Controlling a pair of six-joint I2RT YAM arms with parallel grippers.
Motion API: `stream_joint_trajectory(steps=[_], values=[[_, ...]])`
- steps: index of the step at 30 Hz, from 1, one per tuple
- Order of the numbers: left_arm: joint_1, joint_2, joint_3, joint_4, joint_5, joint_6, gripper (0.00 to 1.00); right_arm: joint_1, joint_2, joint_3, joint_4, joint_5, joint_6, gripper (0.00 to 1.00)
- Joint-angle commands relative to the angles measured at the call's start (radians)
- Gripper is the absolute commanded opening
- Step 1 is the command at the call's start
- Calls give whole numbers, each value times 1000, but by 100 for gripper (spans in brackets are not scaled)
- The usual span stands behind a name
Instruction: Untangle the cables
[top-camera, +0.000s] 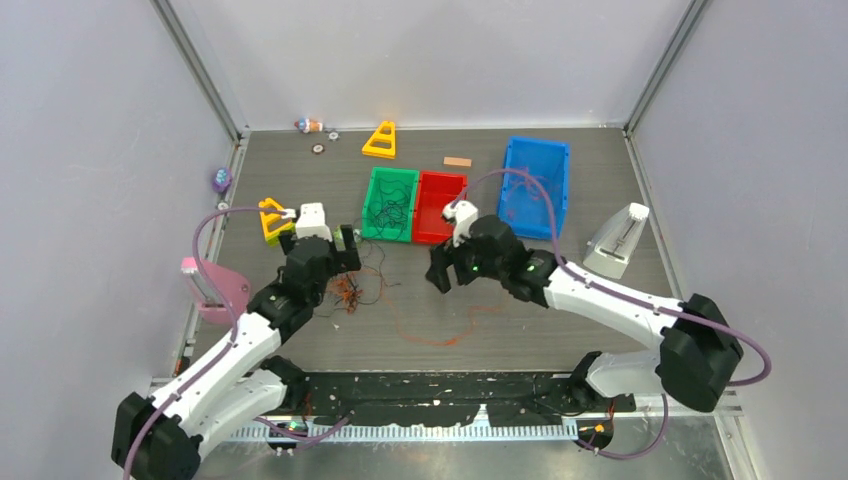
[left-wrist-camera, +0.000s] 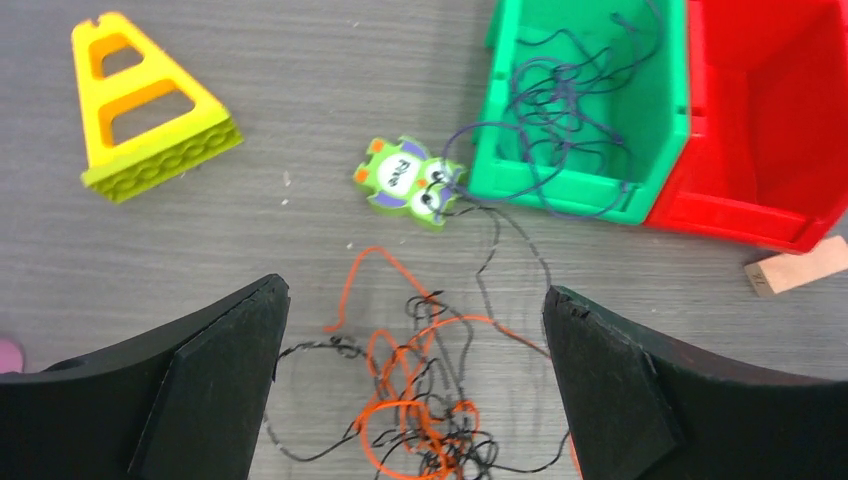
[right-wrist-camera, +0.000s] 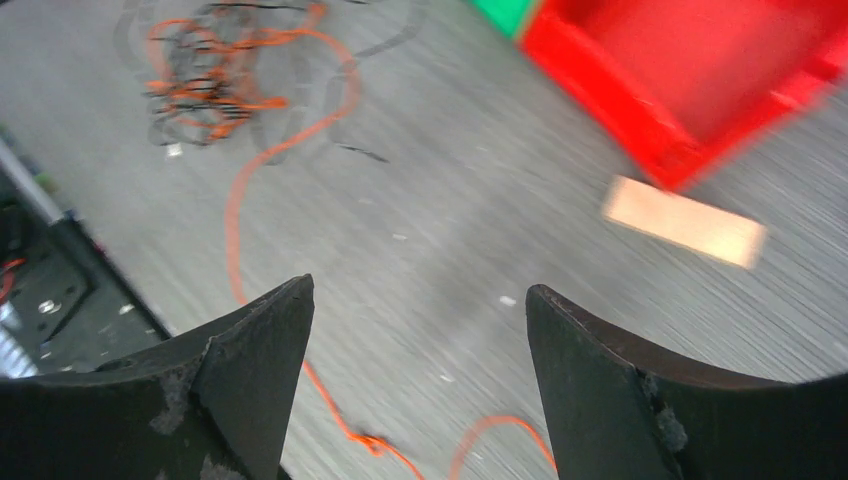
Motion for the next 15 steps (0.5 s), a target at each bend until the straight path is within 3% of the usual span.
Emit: stream_joint_trajectory(steps=[1,11,15], values=[[88,-55,29,-234,163,-135,100,135,63,21,222,-43,29,80],[132,-54,-8,-300,320,-179,100,331,344,124,332,8,29,72],[133,-35,-17,-307,329,-187,99,350,409,148,333,66,34,57]])
